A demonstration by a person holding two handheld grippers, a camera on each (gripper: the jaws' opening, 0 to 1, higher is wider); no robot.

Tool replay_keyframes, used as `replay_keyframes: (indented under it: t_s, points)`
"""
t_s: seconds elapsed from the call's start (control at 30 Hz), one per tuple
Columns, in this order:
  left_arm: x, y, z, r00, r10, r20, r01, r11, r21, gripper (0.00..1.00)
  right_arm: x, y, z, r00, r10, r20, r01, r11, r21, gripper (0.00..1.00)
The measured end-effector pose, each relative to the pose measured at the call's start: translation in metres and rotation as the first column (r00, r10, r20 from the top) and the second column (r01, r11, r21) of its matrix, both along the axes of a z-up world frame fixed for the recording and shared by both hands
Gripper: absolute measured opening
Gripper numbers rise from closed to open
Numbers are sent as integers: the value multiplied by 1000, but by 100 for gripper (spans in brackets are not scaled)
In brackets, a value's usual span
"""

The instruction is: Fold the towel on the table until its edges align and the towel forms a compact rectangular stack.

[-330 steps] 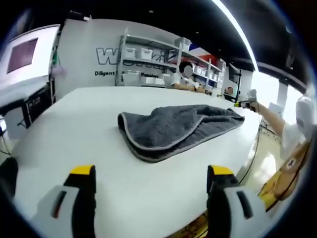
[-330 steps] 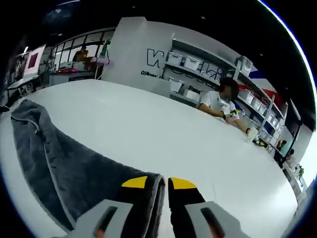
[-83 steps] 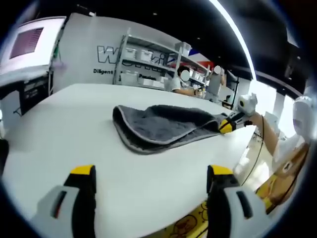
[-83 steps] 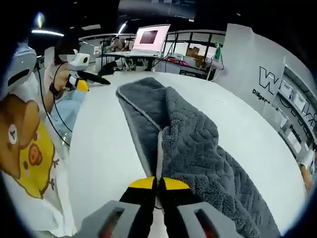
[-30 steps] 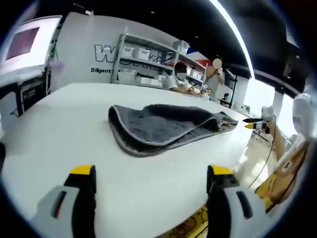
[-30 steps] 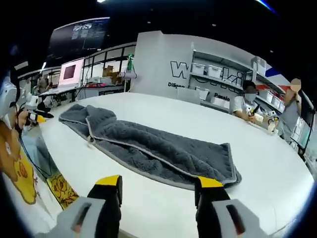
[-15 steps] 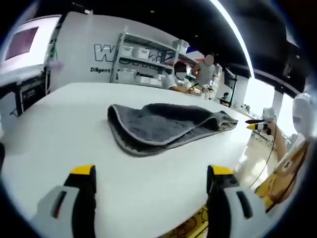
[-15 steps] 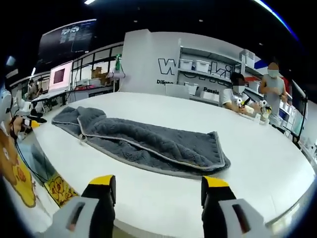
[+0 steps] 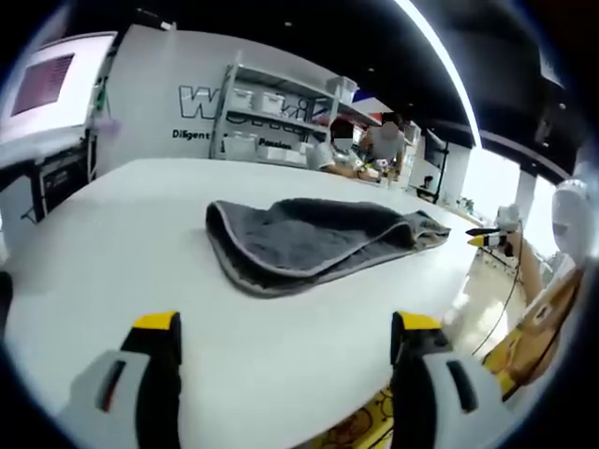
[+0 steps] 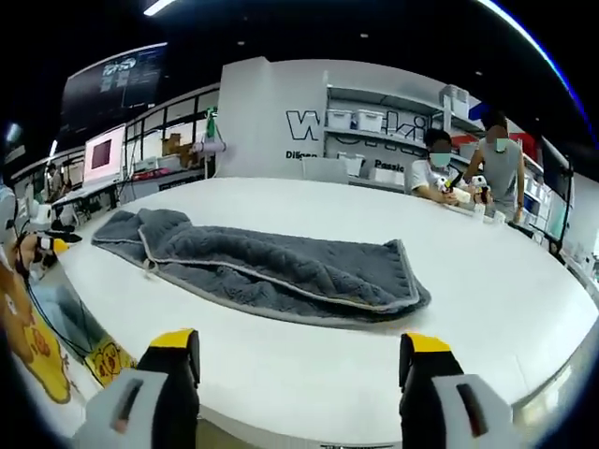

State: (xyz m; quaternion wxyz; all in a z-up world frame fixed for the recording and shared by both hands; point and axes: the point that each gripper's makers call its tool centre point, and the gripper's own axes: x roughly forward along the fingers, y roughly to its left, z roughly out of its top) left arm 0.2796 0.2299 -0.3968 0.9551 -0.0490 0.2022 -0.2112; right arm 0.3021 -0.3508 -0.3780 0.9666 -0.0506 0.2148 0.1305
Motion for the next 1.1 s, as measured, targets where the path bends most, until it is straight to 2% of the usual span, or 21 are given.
replay_keyframes:
  t_s: [0.57,0.67,0.7,0.77,0.83,0.93,0.97,1.0,1.03,1.1]
  points:
    - [0,-1,0,1000,-4,1,4,1000,2,98,-5,-4,-2,1000,-8,-14,8,1000,-1,99]
    - [1,-1,0,1000,-5,2,5,1000,3,98,-4,-6,-1,1000,-7,-12,7,1000,-10,99]
    - [1,-1,1,1000,-8,5,8,1000,10,98,-1,-9,3,1000,1,3,-1,999,-41,99]
    - [2,-2,3,1000,-22,15,22,1000,20,97,2,-10,7,999,31,22,-29,995,-93,95]
    - [4,-5,9,998,-60,30,58,996,62,96,7,-15,13,999,42,28,-37,986,-164,92]
    - [7,-7,15,994,-100,36,95,989,111,96,15,-15,22,992,122,38,-106,952,-287,85]
    - [8,-8,17,993,-108,39,102,987,120,96,17,-15,23,991,128,41,-110,949,-295,82]
    - [11,-8,20,991,-123,45,116,984,135,96,19,-10,24,983,178,34,-158,936,-314,80]
    - [13,-10,23,989,-140,52,131,980,149,96,21,-3,26,978,207,32,-192,946,-260,77]
    - [17,-15,28,979,-193,66,179,967,183,94,27,0,29,972,232,26,-221,950,-222,70]
